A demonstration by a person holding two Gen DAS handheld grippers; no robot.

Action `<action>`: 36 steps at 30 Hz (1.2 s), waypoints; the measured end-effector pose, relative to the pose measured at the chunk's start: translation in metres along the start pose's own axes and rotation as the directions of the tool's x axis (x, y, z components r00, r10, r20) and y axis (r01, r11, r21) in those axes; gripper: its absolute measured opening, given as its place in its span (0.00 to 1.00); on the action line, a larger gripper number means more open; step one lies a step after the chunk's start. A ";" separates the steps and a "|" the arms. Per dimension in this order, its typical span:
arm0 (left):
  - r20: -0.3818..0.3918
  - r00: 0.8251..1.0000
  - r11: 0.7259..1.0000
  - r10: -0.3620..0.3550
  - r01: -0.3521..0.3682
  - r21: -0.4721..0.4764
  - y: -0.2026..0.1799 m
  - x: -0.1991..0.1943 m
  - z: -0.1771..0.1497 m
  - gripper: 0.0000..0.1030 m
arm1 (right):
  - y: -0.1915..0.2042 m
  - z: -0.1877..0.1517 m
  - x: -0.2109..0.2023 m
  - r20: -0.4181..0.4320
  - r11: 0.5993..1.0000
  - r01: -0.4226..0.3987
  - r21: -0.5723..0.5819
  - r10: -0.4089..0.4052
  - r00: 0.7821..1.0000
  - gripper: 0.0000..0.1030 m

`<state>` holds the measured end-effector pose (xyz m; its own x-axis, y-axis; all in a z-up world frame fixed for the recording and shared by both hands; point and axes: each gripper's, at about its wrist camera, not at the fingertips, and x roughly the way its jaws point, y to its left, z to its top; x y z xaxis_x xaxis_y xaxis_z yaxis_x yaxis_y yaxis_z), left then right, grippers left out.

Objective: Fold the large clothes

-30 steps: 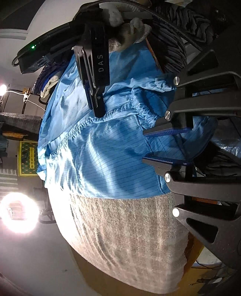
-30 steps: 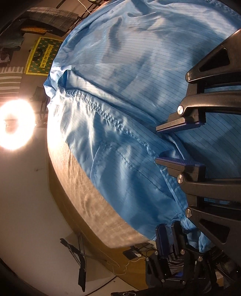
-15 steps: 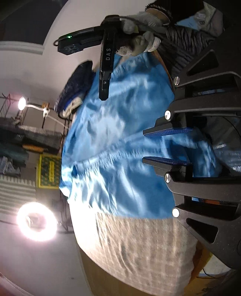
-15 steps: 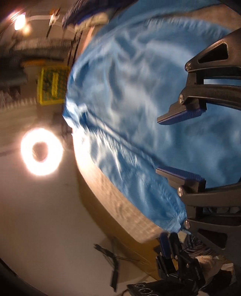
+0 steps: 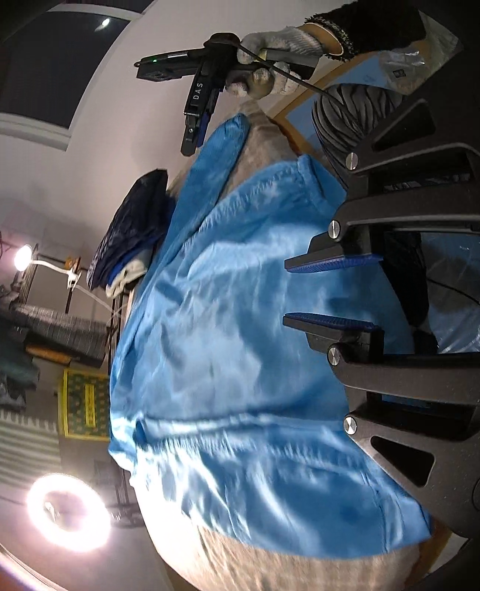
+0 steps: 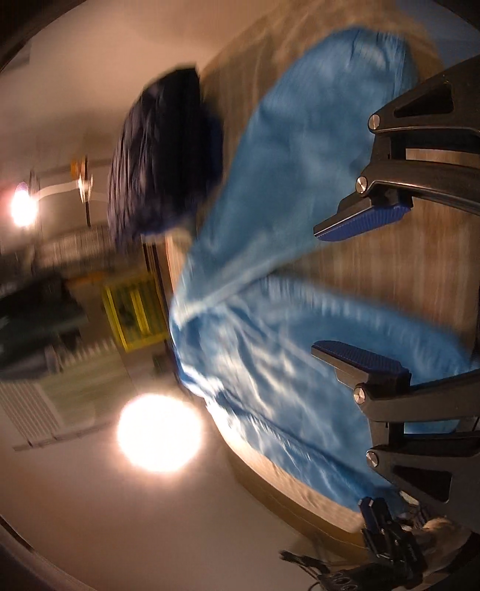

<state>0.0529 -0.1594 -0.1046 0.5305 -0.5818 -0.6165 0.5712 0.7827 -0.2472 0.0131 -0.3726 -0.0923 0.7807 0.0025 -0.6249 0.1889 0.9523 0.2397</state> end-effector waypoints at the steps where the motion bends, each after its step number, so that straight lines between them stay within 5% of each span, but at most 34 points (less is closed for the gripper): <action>1: -0.002 1.000 1.000 -0.010 0.010 0.010 -0.007 0.006 0.002 0.21 | -0.010 0.000 -0.003 0.007 1.000 0.016 0.016 -0.016 1.000 0.61; 14: -0.066 0.991 0.993 -0.117 0.117 -0.005 -0.046 0.047 0.012 0.21 | -0.152 -0.004 -0.025 0.035 0.936 0.292 0.198 -0.305 0.952 0.82; 18: -0.076 0.992 0.994 -0.105 0.105 -0.001 -0.048 0.050 0.015 0.21 | -0.185 -0.012 -0.021 0.000 0.913 0.298 0.279 -0.310 0.951 0.82; 23: -0.070 0.993 0.995 -0.097 0.097 0.005 -0.046 0.050 0.018 0.21 | -0.213 -0.021 -0.010 -0.061 0.890 0.225 0.396 -0.218 0.974 0.80; 28: -0.064 0.994 0.996 -0.090 0.091 0.005 -0.042 0.047 0.018 0.21 | -0.220 -0.025 0.003 -0.072 0.876 0.127 0.465 -0.105 0.992 0.59; 30: -0.057 0.995 0.997 -0.081 0.081 -0.001 -0.038 0.045 0.019 0.21 | -0.217 -0.025 0.007 -0.069 0.876 0.085 0.475 -0.059 0.996 0.28; 33: -0.049 0.996 0.998 -0.070 0.069 -0.011 -0.032 0.041 0.019 0.21 | -0.206 -0.020 0.005 -0.037 0.878 0.050 0.476 -0.037 0.999 0.15; 36: -0.035 0.998 0.998 -0.060 0.059 -0.024 -0.026 0.037 0.022 0.21 | -0.184 -0.008 -0.003 0.008 0.899 0.023 0.436 -0.029 1.000 0.13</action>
<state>0.0710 -0.2058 -0.1046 0.4731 -0.6192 -0.6266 0.5862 0.7523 -0.3008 -0.0290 -0.5454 -0.1404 0.7794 -0.0277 -0.6259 0.4477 0.7234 0.5256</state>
